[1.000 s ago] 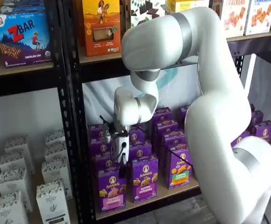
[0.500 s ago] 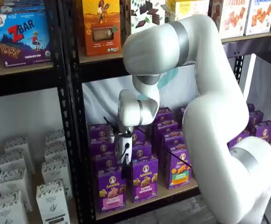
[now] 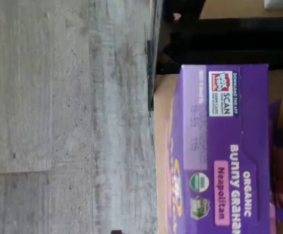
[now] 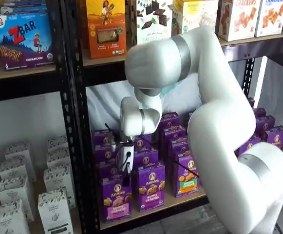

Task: Pick up the purple box with a pink patch in the middle, on the bottom shelf, the first box from the left

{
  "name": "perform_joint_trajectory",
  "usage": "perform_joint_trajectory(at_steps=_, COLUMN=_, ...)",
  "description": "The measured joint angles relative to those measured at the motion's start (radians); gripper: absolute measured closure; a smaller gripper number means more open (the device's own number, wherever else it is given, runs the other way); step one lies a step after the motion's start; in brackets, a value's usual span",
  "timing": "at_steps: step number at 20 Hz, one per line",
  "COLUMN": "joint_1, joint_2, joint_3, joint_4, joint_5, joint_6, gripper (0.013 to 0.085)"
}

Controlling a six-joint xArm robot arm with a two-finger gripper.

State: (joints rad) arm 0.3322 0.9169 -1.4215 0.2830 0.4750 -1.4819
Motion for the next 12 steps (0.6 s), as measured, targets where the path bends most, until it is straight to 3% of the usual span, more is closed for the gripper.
perform_joint_trajectory(at_steps=12, joint_1=0.022, joint_2=0.126, joint_3=-0.146, joint_4=-0.096, joint_5=0.053, joint_6=0.109, gripper=0.013)
